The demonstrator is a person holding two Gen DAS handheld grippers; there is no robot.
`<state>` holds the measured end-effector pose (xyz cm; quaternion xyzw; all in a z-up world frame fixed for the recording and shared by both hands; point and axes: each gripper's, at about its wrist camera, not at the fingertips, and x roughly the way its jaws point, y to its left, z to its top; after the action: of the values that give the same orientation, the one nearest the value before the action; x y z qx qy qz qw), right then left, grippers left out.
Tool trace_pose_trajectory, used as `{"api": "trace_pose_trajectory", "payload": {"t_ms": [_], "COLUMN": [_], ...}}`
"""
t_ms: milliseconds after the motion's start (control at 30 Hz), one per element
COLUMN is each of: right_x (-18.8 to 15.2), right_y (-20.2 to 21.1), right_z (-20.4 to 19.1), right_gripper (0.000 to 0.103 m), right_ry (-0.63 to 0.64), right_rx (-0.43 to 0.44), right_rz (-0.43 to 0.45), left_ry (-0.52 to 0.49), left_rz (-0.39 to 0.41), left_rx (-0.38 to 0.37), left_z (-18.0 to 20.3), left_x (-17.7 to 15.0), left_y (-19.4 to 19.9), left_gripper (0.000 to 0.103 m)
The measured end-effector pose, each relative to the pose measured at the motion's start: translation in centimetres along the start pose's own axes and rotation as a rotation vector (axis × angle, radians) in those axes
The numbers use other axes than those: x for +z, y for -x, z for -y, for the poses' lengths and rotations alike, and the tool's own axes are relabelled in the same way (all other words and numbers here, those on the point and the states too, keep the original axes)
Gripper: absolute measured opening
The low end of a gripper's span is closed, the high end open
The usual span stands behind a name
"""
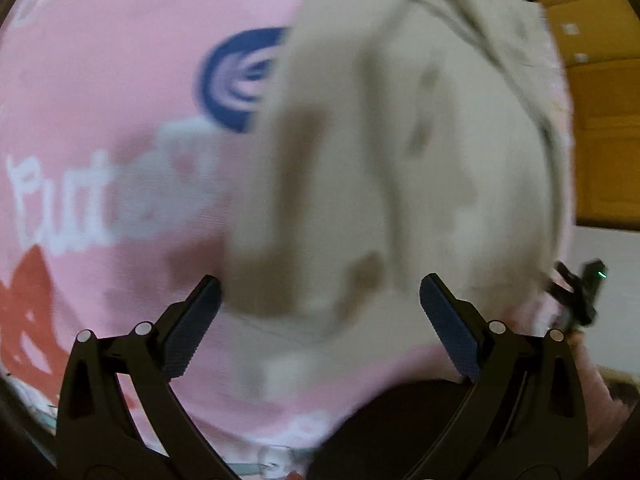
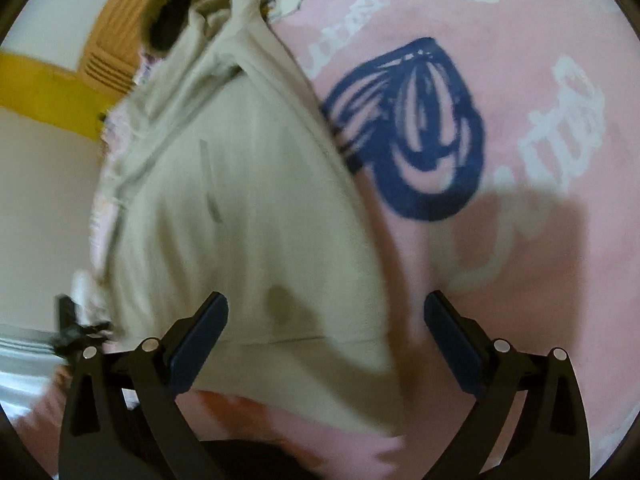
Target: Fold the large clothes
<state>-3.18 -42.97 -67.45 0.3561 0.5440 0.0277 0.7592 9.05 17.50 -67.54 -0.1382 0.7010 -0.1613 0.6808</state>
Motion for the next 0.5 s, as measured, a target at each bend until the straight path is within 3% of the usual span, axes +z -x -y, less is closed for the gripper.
{"api": "trace_pose_trajectory", "payload": {"t_ms": [67,133,200,367,500], "right_x": [-0.1,-0.2,-0.1,-0.5,-1.7], "right_y": [-0.4,-1.2,-1.9,-3.9,-4.2], "right_z": [-0.4,-0.5,-0.5,-2.4,-3.5], "right_gripper": [0.096,0.096,0.096,0.096,0.095], "right_ry": [0.016,0.04,0.045,0.204,0.251], "right_rx": [0.011,-0.004,-0.015,-0.17,-0.242], "right_rz": [-0.024,-0.044,-0.055,-0.105,-0.063], "left_ry": [-0.034,-0.009,0.018,-0.019,0.041], "left_rz": [-0.024,-0.073,-0.07,-0.078,-0.062], "left_rx": [0.021,0.023,0.023,0.117,0.124], "left_z": [0.5,-0.1,-0.3,1.1,1.0], "left_x": [-0.1,0.0,0.4,0.1,0.4], "left_y": [-0.7,-2.4,-3.0,-4.1,-4.4], "left_gripper": [0.097,0.097,0.097,0.097,0.097]}}
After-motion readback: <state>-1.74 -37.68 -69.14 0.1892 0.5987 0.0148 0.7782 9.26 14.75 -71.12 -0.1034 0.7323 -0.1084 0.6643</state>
